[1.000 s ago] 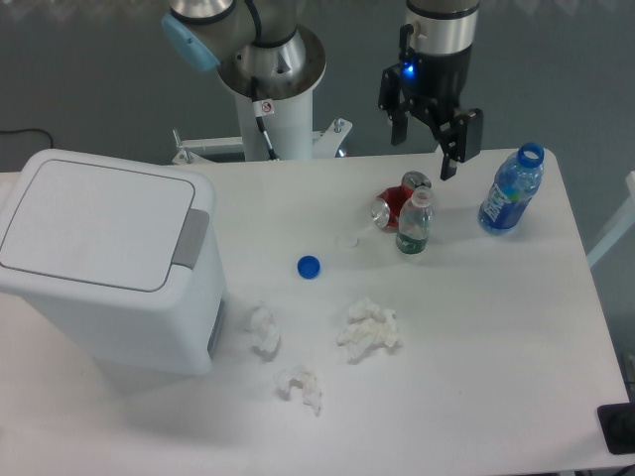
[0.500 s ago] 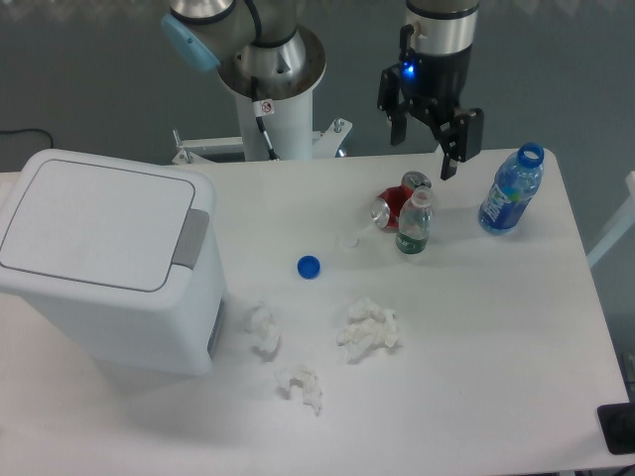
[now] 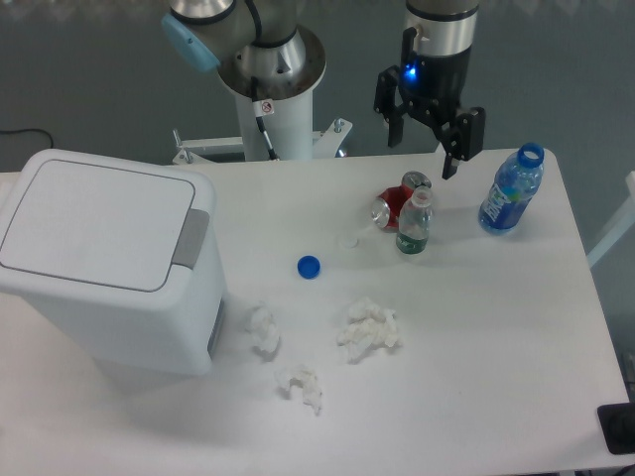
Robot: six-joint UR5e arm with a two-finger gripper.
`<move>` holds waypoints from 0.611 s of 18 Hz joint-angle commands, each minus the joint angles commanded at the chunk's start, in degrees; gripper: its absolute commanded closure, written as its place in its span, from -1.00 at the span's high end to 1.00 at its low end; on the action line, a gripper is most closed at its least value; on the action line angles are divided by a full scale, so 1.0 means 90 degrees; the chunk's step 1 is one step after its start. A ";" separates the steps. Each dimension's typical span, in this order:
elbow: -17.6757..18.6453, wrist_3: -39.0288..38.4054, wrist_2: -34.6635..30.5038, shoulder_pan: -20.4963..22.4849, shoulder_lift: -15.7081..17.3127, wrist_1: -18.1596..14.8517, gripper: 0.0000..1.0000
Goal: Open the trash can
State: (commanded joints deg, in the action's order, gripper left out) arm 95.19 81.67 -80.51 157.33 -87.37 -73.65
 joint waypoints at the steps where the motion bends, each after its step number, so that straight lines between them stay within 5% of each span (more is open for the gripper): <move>1: -0.0049 -0.0331 0.0145 -0.0097 0.0000 0.0039 1.00; 7: -0.0215 -0.2216 0.0634 -0.0595 0.0010 0.0390 1.00; 11: -0.0215 -0.3477 0.1269 -0.0732 -0.0019 0.0976 1.00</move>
State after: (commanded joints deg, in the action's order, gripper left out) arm 93.25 50.38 -69.09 150.74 -87.54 -64.87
